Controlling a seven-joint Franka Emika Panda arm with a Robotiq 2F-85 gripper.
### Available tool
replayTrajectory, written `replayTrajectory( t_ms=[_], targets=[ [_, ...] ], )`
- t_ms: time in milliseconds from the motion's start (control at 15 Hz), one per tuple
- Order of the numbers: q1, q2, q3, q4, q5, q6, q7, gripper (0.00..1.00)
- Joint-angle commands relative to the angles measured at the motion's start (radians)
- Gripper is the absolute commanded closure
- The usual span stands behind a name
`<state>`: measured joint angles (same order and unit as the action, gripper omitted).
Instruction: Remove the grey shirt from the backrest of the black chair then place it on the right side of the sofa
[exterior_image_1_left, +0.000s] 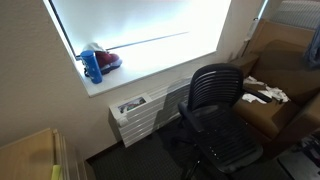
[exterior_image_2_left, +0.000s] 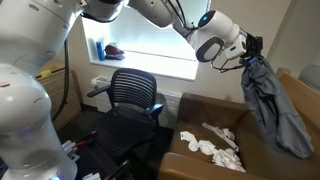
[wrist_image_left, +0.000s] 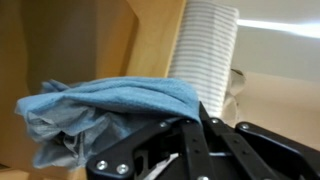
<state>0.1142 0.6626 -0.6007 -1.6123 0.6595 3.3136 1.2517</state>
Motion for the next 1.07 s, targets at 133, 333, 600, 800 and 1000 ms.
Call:
replayTrajectory(
  t_ms=[133, 333, 600, 800, 1000],
  targets=[
    [0.200, 0.127, -0.246, 0.064, -0.035, -0.419, 0.250, 0.99],
    [0.196, 0.106, -0.215, 0.039, -0.023, -0.387, 0.218, 0.94],
    [0.200, 0.112, -0.229, 0.041, -0.023, -0.391, 0.226, 0.94],
    [0.200, 0.112, -0.229, 0.041, -0.023, -0.393, 0.226, 0.94],
    [0.116, 0.033, -0.102, 0.033, -0.124, -0.427, 0.287, 0.62]
  ],
)
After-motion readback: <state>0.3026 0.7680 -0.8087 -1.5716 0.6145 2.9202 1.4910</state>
